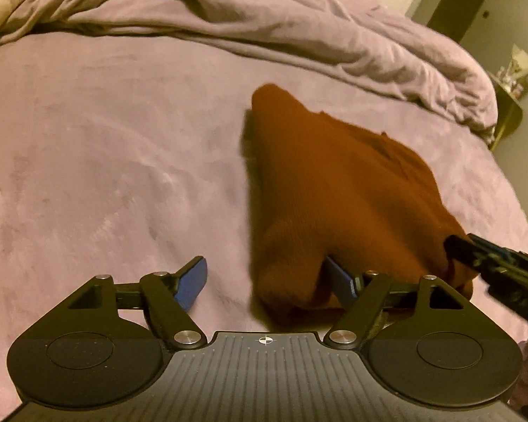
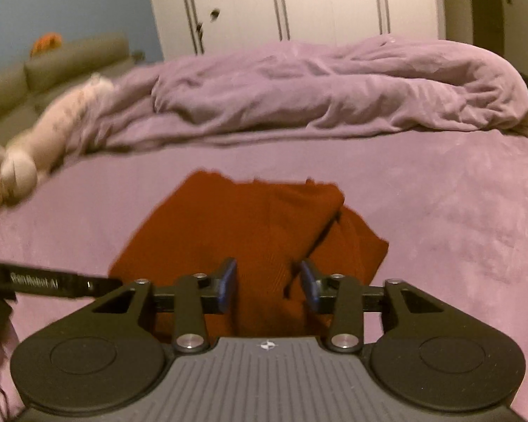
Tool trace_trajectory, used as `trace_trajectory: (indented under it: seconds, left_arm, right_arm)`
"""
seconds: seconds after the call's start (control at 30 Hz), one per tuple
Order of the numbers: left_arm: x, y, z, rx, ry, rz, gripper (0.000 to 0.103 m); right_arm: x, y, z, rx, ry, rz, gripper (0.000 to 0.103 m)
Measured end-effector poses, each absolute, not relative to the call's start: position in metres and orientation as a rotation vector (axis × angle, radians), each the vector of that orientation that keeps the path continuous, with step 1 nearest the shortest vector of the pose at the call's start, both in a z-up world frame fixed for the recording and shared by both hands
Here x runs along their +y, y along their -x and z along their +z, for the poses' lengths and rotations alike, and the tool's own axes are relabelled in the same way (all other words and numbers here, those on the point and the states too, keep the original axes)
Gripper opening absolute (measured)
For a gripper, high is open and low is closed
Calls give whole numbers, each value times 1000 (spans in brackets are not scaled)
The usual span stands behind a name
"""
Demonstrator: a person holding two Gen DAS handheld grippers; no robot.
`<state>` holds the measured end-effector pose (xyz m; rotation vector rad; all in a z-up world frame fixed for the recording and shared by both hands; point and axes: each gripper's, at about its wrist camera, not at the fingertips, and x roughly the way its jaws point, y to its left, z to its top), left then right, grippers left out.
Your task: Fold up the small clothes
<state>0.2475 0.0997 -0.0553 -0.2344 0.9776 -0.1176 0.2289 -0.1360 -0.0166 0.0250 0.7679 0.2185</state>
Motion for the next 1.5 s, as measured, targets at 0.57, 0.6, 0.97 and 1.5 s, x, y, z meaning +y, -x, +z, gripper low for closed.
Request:
trace_trajectory:
  seconds: [0.57,0.6,0.97,1.5]
  left_arm:
    - [74,-229,-52,1008,37,-61,85]
    - [74,-228,-53,1010,28,-46,87]
    - [101,-180,-64,1014,72,63,87]
    - [82,-209,-88,1017,102,77,89]
  right_arm:
    - [-124,-228,-51,882,125,169,32]
    - [-123,-228,-50,887,125,168,32]
    - [-155,-180,-25,956,-145,159,42]
    - [-196,-212,-57,910,-756,110,50]
